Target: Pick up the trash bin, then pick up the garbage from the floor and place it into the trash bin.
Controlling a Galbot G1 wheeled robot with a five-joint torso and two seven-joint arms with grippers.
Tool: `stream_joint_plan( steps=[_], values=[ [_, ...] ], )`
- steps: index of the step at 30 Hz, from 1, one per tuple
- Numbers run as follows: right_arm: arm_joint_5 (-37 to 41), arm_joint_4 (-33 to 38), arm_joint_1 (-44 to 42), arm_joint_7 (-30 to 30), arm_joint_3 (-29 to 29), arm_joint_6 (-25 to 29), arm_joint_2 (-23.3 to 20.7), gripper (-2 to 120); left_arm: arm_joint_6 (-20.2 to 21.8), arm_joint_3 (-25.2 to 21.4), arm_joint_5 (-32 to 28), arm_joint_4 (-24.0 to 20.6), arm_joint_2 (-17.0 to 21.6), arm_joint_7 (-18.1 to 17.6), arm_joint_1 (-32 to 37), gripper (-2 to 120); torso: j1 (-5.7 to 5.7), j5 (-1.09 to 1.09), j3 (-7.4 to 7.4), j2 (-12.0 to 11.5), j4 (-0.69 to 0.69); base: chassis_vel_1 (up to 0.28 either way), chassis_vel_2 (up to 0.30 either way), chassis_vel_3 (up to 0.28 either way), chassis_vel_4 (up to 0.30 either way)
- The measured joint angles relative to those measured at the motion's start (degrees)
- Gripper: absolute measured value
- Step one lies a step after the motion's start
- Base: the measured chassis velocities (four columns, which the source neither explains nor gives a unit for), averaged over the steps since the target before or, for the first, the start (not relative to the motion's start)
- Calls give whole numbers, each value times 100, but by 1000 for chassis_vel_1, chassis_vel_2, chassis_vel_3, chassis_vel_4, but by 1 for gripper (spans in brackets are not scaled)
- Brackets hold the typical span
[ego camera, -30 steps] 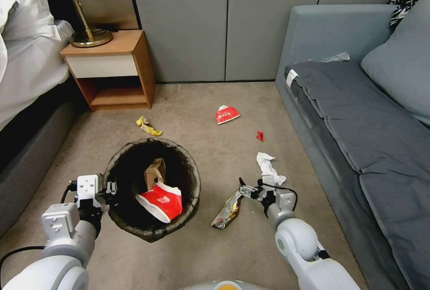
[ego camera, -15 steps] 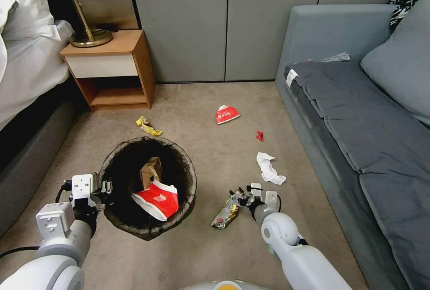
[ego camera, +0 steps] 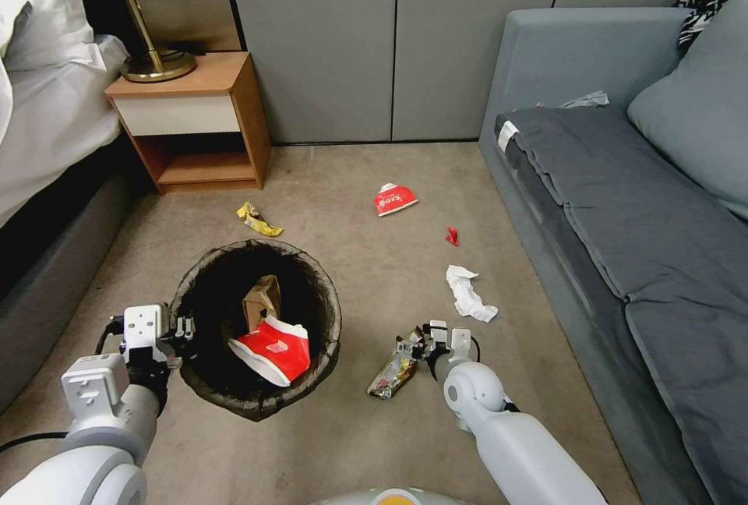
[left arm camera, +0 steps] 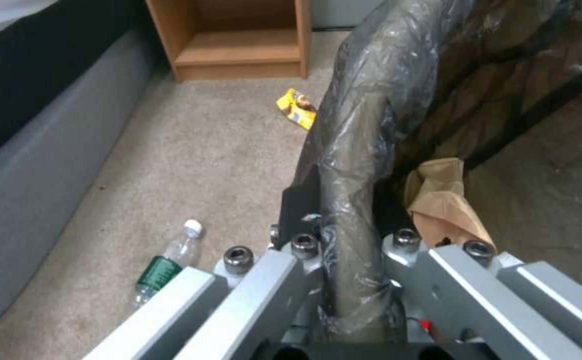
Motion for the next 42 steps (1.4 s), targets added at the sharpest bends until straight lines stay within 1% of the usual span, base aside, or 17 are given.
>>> stream_joint_plan(
  steps=[11,19,22,24,26,28,29,31,32,34,35,36,37,38,39,41,42],
  values=[
    [-23,-490,141,-45,-140,44,158,100,11,-20,9,0,-11,7,17,1,-1,0,0,0,0,0,0,0,0],
    [-103,-655,154,-73,-155,88,223,100,13,-19,9,0,-10,12,10,1,0,-1,-1,0,0,0,0,0,0],
    [-155,-715,161,-87,-156,134,254,97,14,-19,9,0,-11,13,12,1,-1,-3,-1,0,-2,0,0,0,0],
    [-187,-728,161,-91,-153,153,272,89,15,-19,10,0,-15,14,19,1,-1,-6,-1,0,-4,0,0,0,0],
    [-192,-728,159,-92,-154,154,274,86,15,-19,10,0,-16,14,20,1,-1,-6,-1,0,-4,0,0,0,0],
    [-239,-727,150,-106,-162,163,289,78,15,-19,13,0,-20,17,23,1,-1,-2,-1,0,-3,0,0,0,0],
    [-239,-727,150,-106,-162,163,289,78,15,-19,13,0,-20,17,23,1,-1,-2,-1,0,-3,0,0,0,0],
    [-305,-733,140,-114,-172,178,310,70,15,-23,14,0,-20,17,28,1,-1,-2,-1,1,-2,0,0,0,0],
    [-305,-733,140,-114,-172,178,310,70,15,-23,14,0,-20,17,28,1,-1,-2,-1,1,-2,0,0,0,0],
    [-352,-730,126,-122,-181,188,330,62,15,-27,15,0,-20,18,31,1,-1,-2,-1,1,-1,0,0,0,0],
    [-352,-730,126,-122,-181,188,330,62,15,-27,15,0,-20,18,31,1,-1,-2,-1,1,-1,0,0,0,0],
    [-371,-718,114,-126,-192,189,349,58,15,-27,14,0,-19,23,31,1,-1,2,-1,0,3,0,0,0,0],
    [-387,-702,102,-126,-194,188,356,53,15,-27,14,0,-19,24,31,1,-1,3,-1,0,3,0,0,0,0],
    [-412,-680,86,-126,-195,188,360,49,15,-27,15,0,-19,22,29,1,-1,2,-1,0,3,0,0,0,0],
    [-412,-680,86,-126,-195,188,360,49,15,-27,15,0,-19,22,29,1,-1,2,-1,0,3,0,0,0,0],
    [-460,-654,66,-127,-199,186,377,39,15,-23,15,0,-16,21,21,1,0,3,0,0,3,0,0,0,0],
    [-484,-645,59,-121,-200,185,386,36,15,-21,14,0,-13,21,17,1,-1,3,0,0,2,0,0,0,0]
  ],
)
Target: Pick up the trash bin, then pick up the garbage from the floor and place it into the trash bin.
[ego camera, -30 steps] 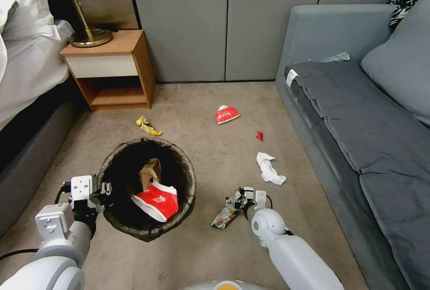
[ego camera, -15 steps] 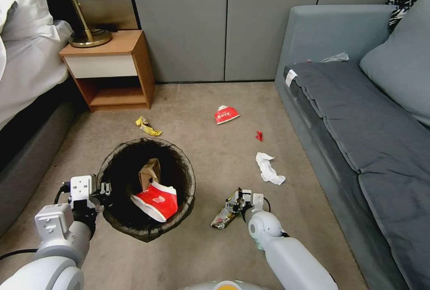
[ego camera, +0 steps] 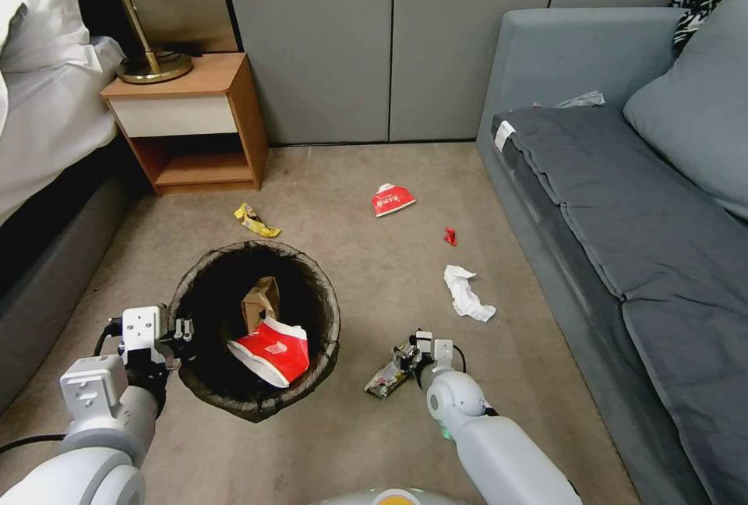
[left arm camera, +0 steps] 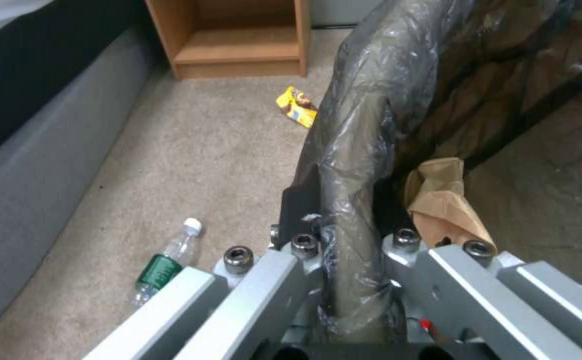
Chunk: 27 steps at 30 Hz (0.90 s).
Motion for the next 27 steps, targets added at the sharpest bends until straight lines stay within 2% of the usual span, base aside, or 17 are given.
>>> stream_joint_plan(
  steps=[1,4,5,7,11,17,21,22,25,27],
  values=[
    [0,0,0,0,0,0,0,36,0,0,0,0,0,0,0,1,0,0,0,0,0,0,0,0,0],
    [-41,51,-21,9,-8,-11,22,22,0,11,-2,0,14,2,-9,1,0,2,0,0,0,0,0,0,0],
    [-41,51,-21,9,-8,-11,22,22,0,11,-2,0,14,2,-9,1,0,2,0,0,0,0,0,0,0],
    [-91,91,-30,22,-6,-8,28,11,0,13,-2,0,23,2,-15,1,0,-1,0,0,-1,0,0,0,0],
    [-210,262,-74,94,22,60,25,0,-1,13,-9,0,41,2,-15,1,0,-2,0,0,-2,0,0,0,0],
    [-344,809,-140,148,135,104,-66,0,-2,12,-23,0,57,4,-30,1,0,-3,0,0,-2,0,0,0,0],
    [-408,1558,-162,169,273,83,-244,0,-2,13,-29,0,69,6,-30,1,1,-3,0,0,-2,0,0,0,0],
    [-408,1558,-162,169,273,83,-244,0,-2,13,-29,0,69,6,-30,1,1,-3,0,0,-2,0,0,0,0],
    [-406,2289,-117,173,388,-39,-403,0,0,18,-29,0,74,7,-25,1,0,-3,0,0,-2,0,0,0,0],
    [-403,2405,-105,172,402,-60,-428,0,1,20,-29,0,75,7,-23,1,0,-3,0,0,-2,0,0,0,0]
  ],
)
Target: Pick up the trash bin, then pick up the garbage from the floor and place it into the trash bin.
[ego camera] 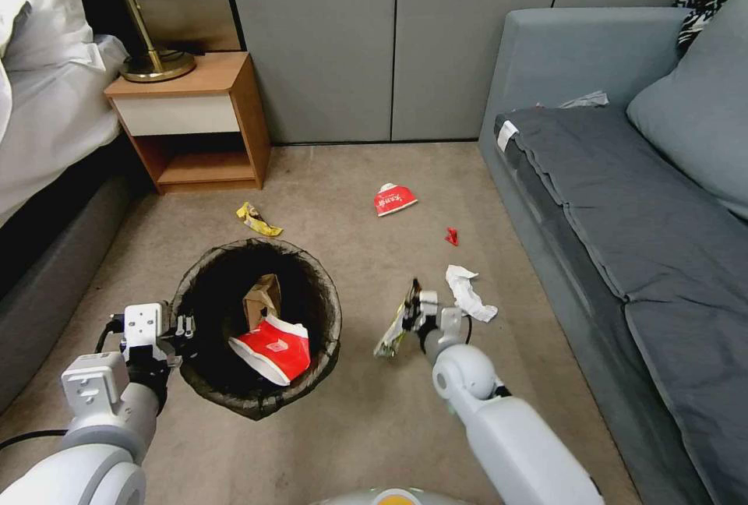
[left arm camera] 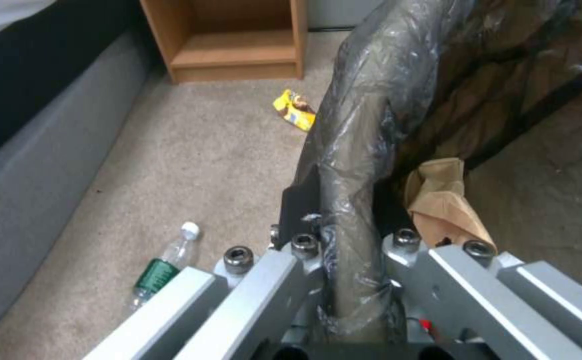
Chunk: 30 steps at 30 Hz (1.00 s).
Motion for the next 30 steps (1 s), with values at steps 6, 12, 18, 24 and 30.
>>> stream_joint_plan(
  steps=[6,12,18,24,30],
  values=[
    [127,1148,157,-159,118,-293,-235,0,47,28,3,0,19,0,27,1,0,0,0,0,0,0,0,0,0],
    [281,2044,454,-794,133,-409,-567,0,137,106,4,0,67,-16,65,1,0,0,0,0,0,0,0,0,0],
    [485,2525,732,-1471,51,-407,-904,0,175,135,6,0,128,-17,91,1,0,1,-1,0,0,0,0,0,0],
    [972,2969,1349,-2045,-390,-388,-1444,0,217,178,16,0,170,-17,147,1,0,0,-1,0,0,0,0,0,0],
    [1272,3275,1945,-2087,-1162,-440,-1603,0,273,207,20,0,214,-17,164,1,0,0,0,0,1,0,0,0,0]
  ],
)
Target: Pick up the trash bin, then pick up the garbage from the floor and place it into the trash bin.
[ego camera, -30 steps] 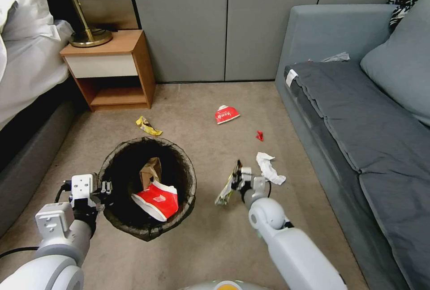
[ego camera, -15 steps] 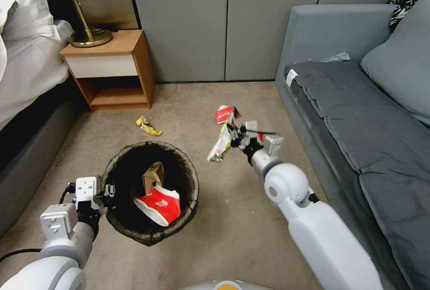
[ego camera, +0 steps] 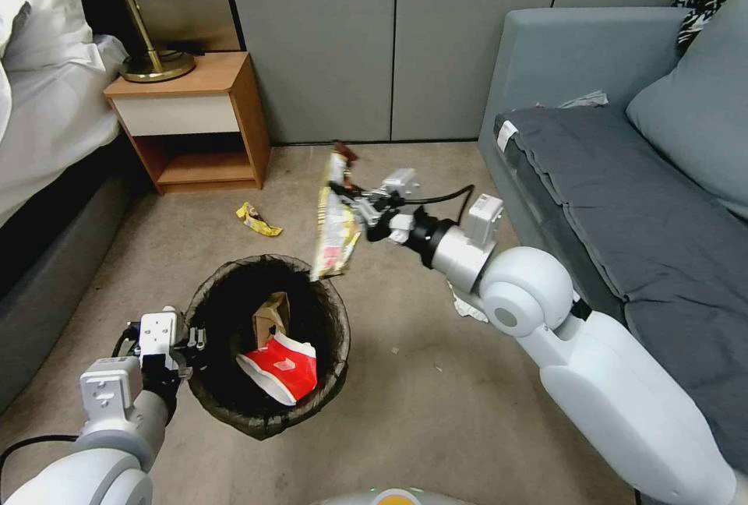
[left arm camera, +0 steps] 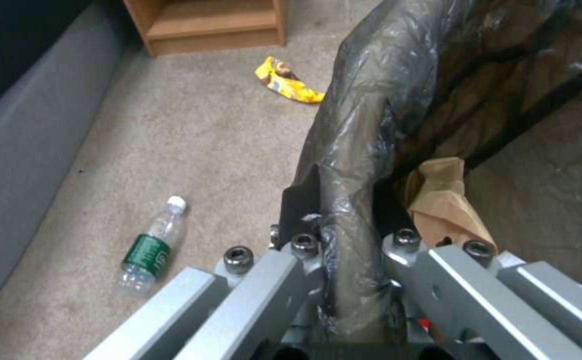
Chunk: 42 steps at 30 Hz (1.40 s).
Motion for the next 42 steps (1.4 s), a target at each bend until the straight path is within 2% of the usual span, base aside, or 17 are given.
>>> stream_joint_plan(
  steps=[6,8,10,12,25,29,30,32,34,36,37,39,40,42],
  values=[
    [51,88,165,60,-374,-47,-2,0,15,1,-4,0,22,-2,-1,1,0,0,0,0,-1,0,0,0,0],
    [-2,131,244,109,-799,-65,4,0,19,2,-9,0,39,-3,-16,1,0,0,0,0,0,0,0,0,0],
    [-26,132,249,128,-870,-65,8,0,19,2,-9,0,40,-3,-19,1,0,0,0,0,0,0,0,0,0],
    [-208,111,251,228,-1208,-65,71,0,21,2,-23,0,54,-4,-48,1,0,0,0,0,-1,0,0,0,0],
    [-1008,-334,125,421,-1822,-64,514,2,29,12,-78,0,65,-13,-83,1,0,0,0,0,0,0,0,0,0],
    [-1190,-432,82,452,-1891,-48,554,12,32,10,-98,0,65,-15,-80,1,0,-1,0,0,-1,0,0,0,0],
    [-1236,-458,56,538,-1935,-46,578,21,33,9,-107,0,65,-17,-79,1,0,-1,0,0,-1,0,0,0,0],
    [-1245,-460,43,602,-1956,-57,598,25,34,8,-112,0,65,-17,-79,1,0,0,0,0,-1,0,0,0,0],
    [-1251,-420,7,855,-2000,-177,666,38,35,7,-121,0,62,-20,-83,1,0,1,0,0,0,0,0,0,0],
    [-1248,-380,-2,911,-2000,-211,672,41,35,6,-123,0,58,-21,-84,1,0,1,0,0,-1,0,0,0,0],
    [-1246,-332,-15,942,-1993,-234,663,49,35,6,-125,0,52,-21,-83,1,0,1,0,0,0,0,0,0,0],
    [-1245,-312,-21,952,-1985,-241,653,50,35,5,-125,0,49,-21,-83,1,0,0,0,0,0,0,0,0,0],
    [-1245,-281,-36,960,-1969,-243,626,58,36,4,-126,0,40,-21,-81,1,-1,1,0,0,-1,0,0,0,0],
    [-1245,-266,-50,967,-1956,-243,612,61,36,3,-126,0,36,-21,-80,1,0,1,0,0,0,0,0,0,0]
  ],
)
